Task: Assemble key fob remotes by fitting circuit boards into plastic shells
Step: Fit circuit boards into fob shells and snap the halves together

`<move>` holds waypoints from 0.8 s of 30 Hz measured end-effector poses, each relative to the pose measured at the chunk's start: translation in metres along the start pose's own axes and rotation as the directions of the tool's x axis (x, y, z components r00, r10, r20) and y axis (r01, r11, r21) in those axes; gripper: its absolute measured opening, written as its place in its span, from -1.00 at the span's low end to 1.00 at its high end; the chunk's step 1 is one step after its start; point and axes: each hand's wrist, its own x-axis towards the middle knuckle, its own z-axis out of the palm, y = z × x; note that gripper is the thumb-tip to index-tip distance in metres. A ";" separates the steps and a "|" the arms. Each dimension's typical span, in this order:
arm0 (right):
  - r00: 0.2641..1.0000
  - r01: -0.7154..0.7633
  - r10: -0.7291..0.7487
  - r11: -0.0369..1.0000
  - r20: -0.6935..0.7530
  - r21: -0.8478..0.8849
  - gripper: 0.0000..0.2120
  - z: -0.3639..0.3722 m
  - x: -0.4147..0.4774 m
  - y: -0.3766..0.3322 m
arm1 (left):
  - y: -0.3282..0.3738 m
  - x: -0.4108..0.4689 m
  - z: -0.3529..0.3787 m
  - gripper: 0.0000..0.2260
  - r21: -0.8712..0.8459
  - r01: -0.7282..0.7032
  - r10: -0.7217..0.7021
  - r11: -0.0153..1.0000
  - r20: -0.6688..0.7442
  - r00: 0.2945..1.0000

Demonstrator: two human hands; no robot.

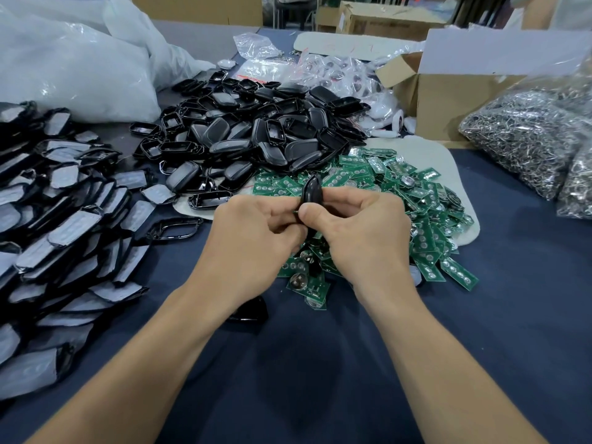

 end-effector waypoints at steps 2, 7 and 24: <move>1.000 0.004 -0.004 1.000 -0.019 -0.007 -0.75 0.001 -0.001 -0.002 | 0.002 -0.001 -0.001 -0.72 0.009 -0.019 0.019 1.000 0.026 0.999; 0.998 0.060 -0.061 0.997 -0.029 -0.038 -0.69 0.005 -0.006 -0.007 | 0.003 -0.004 0.004 -0.70 -0.020 -0.010 0.009 1.000 -0.076 0.997; 0.976 0.045 -0.085 0.980 0.202 0.195 -0.76 -0.017 0.010 -0.010 | -0.001 0.008 -0.013 -0.61 -0.172 0.127 -0.137 0.977 -0.048 0.989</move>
